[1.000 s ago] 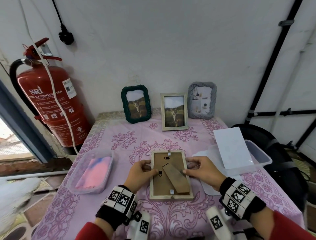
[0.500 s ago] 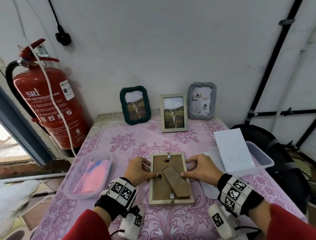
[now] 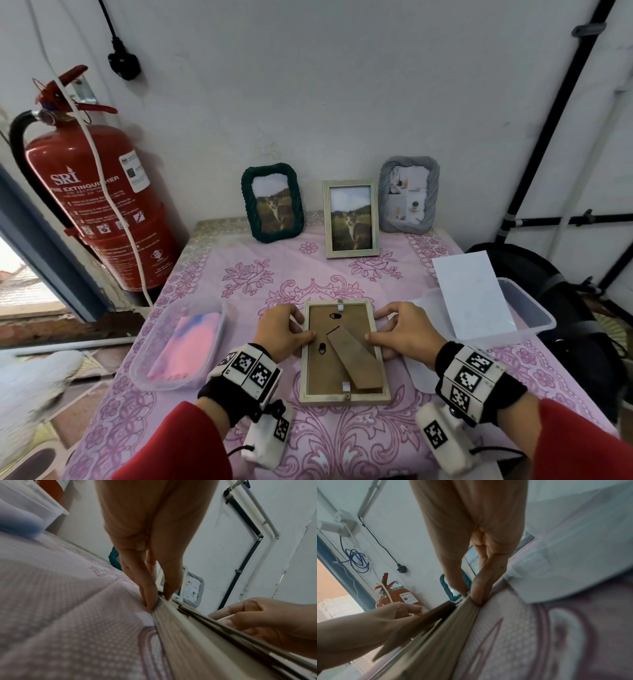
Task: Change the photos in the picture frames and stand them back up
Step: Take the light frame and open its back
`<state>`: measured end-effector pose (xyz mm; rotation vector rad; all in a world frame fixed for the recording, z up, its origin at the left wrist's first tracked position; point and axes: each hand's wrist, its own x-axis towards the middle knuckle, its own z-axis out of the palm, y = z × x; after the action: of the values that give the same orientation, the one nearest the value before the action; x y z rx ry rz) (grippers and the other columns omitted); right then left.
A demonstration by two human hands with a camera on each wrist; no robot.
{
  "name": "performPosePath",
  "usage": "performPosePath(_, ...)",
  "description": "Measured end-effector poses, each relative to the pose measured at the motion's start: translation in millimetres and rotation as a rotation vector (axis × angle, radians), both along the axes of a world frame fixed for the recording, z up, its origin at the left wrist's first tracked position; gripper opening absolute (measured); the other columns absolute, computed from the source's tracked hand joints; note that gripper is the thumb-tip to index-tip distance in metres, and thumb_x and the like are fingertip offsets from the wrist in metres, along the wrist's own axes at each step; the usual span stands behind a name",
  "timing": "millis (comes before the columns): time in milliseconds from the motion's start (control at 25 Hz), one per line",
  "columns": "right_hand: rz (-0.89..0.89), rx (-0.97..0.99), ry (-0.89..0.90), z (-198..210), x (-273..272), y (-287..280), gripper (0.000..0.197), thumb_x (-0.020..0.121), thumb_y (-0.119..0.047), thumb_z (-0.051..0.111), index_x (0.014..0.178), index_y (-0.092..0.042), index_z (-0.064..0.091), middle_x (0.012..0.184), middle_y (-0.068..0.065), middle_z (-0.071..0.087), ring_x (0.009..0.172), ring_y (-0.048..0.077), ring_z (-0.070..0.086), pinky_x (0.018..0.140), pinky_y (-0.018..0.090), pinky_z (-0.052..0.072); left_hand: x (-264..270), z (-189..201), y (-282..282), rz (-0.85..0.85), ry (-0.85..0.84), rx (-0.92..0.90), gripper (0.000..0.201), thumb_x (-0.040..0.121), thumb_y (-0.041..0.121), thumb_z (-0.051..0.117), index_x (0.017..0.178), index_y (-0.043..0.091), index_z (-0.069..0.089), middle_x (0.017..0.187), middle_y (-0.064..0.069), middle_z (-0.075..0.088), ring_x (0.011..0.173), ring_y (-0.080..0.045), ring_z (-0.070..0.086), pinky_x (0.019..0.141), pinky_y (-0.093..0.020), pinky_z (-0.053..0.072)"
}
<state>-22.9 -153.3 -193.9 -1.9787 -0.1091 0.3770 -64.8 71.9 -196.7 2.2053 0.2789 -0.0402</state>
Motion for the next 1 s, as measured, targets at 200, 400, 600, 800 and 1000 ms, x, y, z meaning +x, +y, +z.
performPosePath(200,-0.02,-0.009,0.0,-1,3,2,0.032,0.071,0.004,0.072,0.099,0.0,0.057,0.065,0.015,0.064,0.042,0.021,0.062,0.046,0.031,0.057,2,-1,-1,0.023,0.007,0.004,0.025,0.077,0.003,0.07,0.073,0.015,0.048,0.059,-0.005,0.059,0.046,-0.02,0.059,0.064,-0.045,0.059)
performPosePath(400,-0.03,0.02,0.029,-3,4,-1,0.03,0.072,0.005,0.071,0.098,0.001,0.057,0.064,0.017,0.063,0.041,0.024,0.061,0.046,0.03,0.056,2,1,0,0.053,0.045,-0.065,0.022,0.077,0.0,0.068,0.075,0.011,0.049,0.056,-0.007,0.062,0.041,-0.017,0.06,0.062,-0.043,0.059)
performPosePath(600,-0.03,0.048,0.049,-2,3,-3,0.03,0.073,0.005,0.072,0.099,0.002,0.058,0.067,0.019,0.062,0.048,0.029,0.061,0.053,0.037,0.059,1,-1,1,0.087,0.061,-0.114,0.019,0.077,0.002,0.069,0.081,0.009,0.052,0.058,-0.007,0.062,0.045,-0.021,0.061,0.067,-0.046,0.059)
performPosePath(800,0.069,-0.032,0.116,11,4,-1,0.031,0.08,0.0,0.069,0.106,0.002,0.053,0.069,0.015,0.062,0.049,0.024,0.059,0.05,0.032,0.057,-3,3,2,0.092,0.102,-0.205,0.023,0.08,0.006,0.07,0.096,0.002,0.053,0.065,-0.01,0.061,0.046,-0.015,0.061,0.056,-0.031,0.058)
performPosePath(1000,0.187,-0.374,-0.231,30,27,10,0.023,0.083,-0.012,0.067,0.101,0.001,0.066,0.095,0.014,0.066,0.084,0.022,0.06,0.075,0.025,0.045,-16,15,-3,-0.09,-0.041,0.136,0.033,0.076,0.025,0.075,0.103,0.013,0.062,0.091,0.002,0.057,0.085,-0.011,0.053,0.078,-0.02,0.043)
